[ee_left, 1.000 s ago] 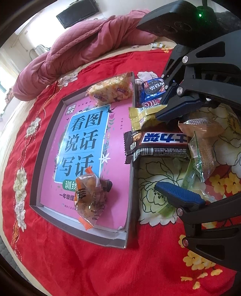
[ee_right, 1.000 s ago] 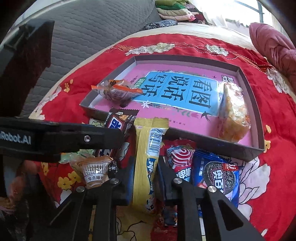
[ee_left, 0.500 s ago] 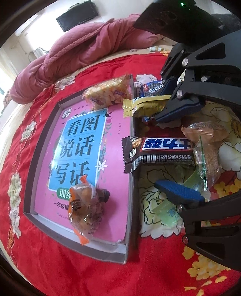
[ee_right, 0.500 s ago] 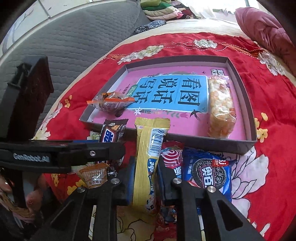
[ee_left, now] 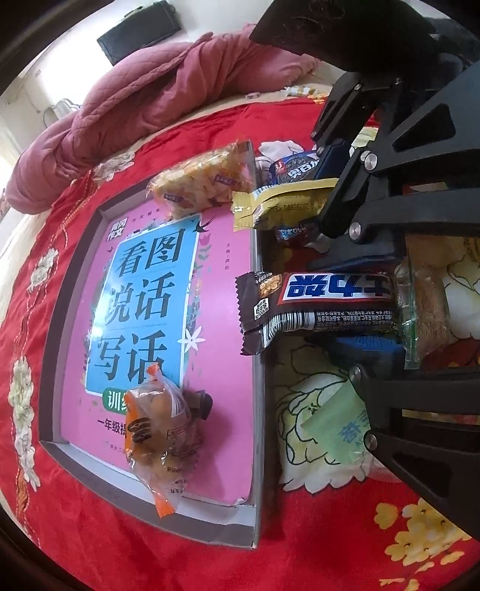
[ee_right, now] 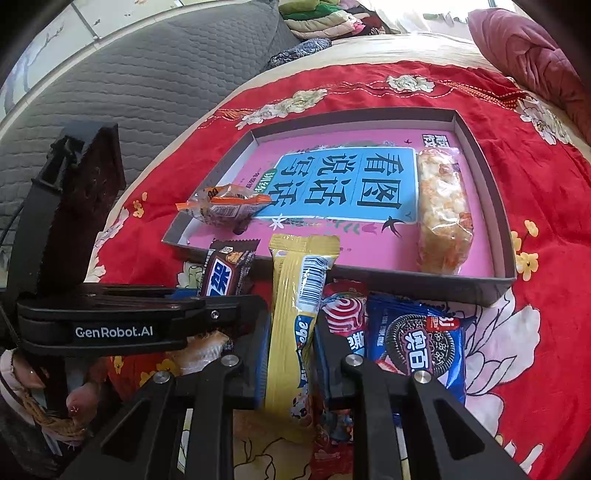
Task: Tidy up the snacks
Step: 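Close the left tool on the dark chocolate bar while the right tool grasps the yellow wafer bar, then carry the chocolate bar with the left tool while the right tool carries the wafer bar over the box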
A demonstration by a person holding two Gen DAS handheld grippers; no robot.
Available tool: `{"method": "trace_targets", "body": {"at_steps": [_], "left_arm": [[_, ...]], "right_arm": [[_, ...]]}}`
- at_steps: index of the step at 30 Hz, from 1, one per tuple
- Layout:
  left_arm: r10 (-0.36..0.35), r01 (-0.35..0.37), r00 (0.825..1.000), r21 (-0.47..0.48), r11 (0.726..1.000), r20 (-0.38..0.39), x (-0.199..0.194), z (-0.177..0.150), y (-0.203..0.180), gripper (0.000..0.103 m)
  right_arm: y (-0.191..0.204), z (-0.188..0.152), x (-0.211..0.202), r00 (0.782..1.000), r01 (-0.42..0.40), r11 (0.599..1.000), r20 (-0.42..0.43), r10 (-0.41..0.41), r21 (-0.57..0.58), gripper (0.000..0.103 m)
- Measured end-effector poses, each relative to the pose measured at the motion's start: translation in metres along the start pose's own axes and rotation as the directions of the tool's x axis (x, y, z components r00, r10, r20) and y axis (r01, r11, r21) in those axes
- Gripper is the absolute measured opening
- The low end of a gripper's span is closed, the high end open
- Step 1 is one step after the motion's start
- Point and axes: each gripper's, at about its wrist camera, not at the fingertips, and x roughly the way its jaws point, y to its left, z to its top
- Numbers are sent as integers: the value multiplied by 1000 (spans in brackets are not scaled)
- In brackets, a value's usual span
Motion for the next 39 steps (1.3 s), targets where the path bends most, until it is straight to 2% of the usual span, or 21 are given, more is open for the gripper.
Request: {"method": "trace_targets", "body": {"at_steps": [21,39], "left_arm": [[-2,6,994,-35,999,112,-43,-1,7,30],[7,-2,987,-35,999,160,-62,2,1,30]], "right_arm": [[-1,3,-14,997,-60,998,54,58,27,22],[-3,8,-26,991,-88,996,105,84,27,22]]}}
